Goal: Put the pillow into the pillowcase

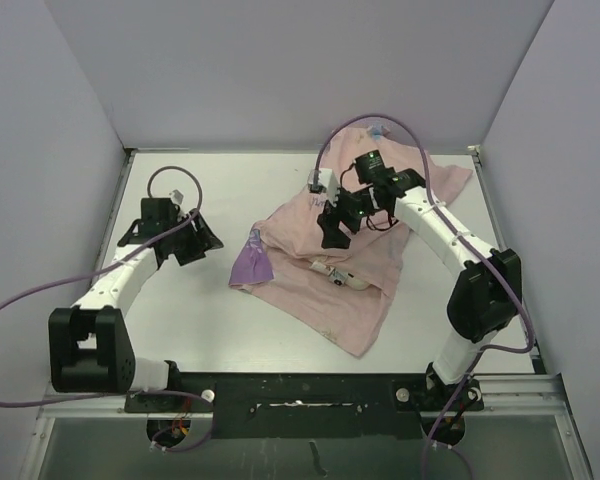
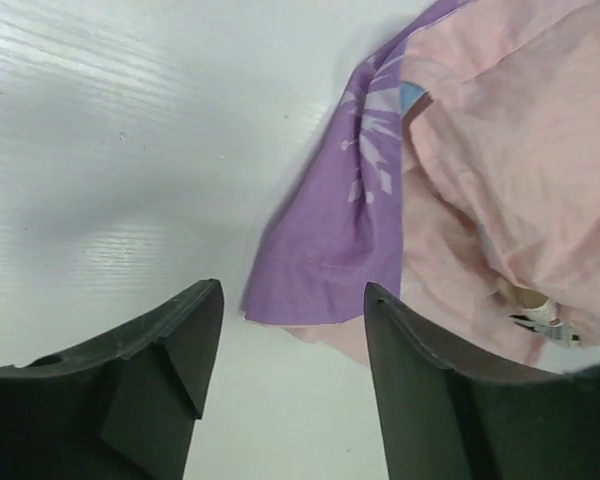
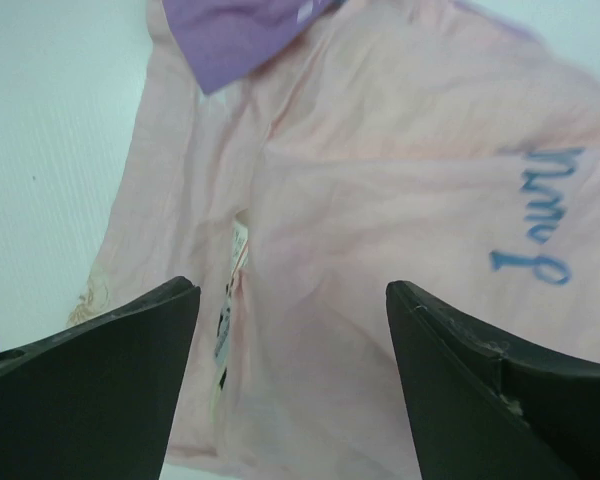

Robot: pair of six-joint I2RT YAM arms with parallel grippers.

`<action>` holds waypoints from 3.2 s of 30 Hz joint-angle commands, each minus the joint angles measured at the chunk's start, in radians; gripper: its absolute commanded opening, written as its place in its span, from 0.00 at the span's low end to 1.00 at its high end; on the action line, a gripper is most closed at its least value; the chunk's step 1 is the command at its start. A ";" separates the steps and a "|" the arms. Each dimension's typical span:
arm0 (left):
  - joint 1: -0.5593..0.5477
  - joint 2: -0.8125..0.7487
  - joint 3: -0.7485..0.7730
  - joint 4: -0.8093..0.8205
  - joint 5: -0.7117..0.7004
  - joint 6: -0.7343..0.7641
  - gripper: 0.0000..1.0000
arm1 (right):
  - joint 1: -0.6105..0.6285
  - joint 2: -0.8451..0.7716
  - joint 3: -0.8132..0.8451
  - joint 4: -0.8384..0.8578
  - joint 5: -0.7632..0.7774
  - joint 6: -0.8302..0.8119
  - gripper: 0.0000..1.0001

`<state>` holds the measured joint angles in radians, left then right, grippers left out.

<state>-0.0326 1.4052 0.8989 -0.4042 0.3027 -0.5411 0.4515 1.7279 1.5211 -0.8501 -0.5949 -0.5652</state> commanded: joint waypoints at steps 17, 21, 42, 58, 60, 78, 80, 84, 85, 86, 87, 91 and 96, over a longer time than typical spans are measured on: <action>-0.381 -0.197 -0.413 0.679 -0.167 -0.731 0.64 | 0.201 0.064 -0.134 0.348 0.552 -0.039 0.96; -0.444 -0.137 -0.395 0.669 -0.251 -0.773 0.64 | 0.219 0.084 -0.230 0.466 0.666 -0.017 0.96; -0.630 0.197 -0.129 0.631 -0.369 -0.978 0.50 | 0.089 0.089 0.133 0.282 0.171 0.349 0.00; -0.652 0.461 0.337 -0.048 -0.442 -1.132 0.57 | 0.039 0.096 0.193 0.277 0.027 0.497 0.00; -0.657 0.507 0.428 -0.189 -0.449 -1.139 0.56 | 0.034 0.094 0.205 0.274 0.016 0.509 0.00; -0.595 0.799 0.740 -0.692 -0.425 -1.041 0.12 | 0.012 0.063 0.137 0.287 0.000 0.535 0.00; -0.586 0.801 0.738 -0.693 -0.427 -1.021 0.01 | 0.011 0.059 0.125 0.288 0.001 0.535 0.00; -0.590 0.753 0.739 -0.673 -0.503 -0.964 0.00 | 0.008 0.052 0.113 0.288 0.001 0.529 0.00; -0.594 0.721 0.734 -0.650 -0.535 -0.938 0.00 | 0.007 0.049 0.113 0.285 0.002 0.523 0.00; -0.601 0.680 0.722 -0.636 -0.578 -0.913 0.00 | 0.005 0.047 0.111 0.281 0.003 0.513 0.00; -0.610 0.634 0.698 -0.583 -0.620 -0.884 0.00 | 0.003 0.045 0.110 0.276 0.004 0.501 0.00; -0.639 0.371 0.476 -0.297 -0.720 -0.741 0.00 | -0.004 0.039 0.100 0.253 0.035 0.421 0.00; -0.626 0.097 0.154 -0.057 -0.722 -0.684 0.00 | -0.002 0.046 0.066 0.239 0.161 0.324 0.00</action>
<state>-0.6712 1.7317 1.1957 -0.6567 -0.3267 -1.3167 0.4557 1.8404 1.6073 -0.6235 -0.5072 -0.1516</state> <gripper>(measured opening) 0.006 0.090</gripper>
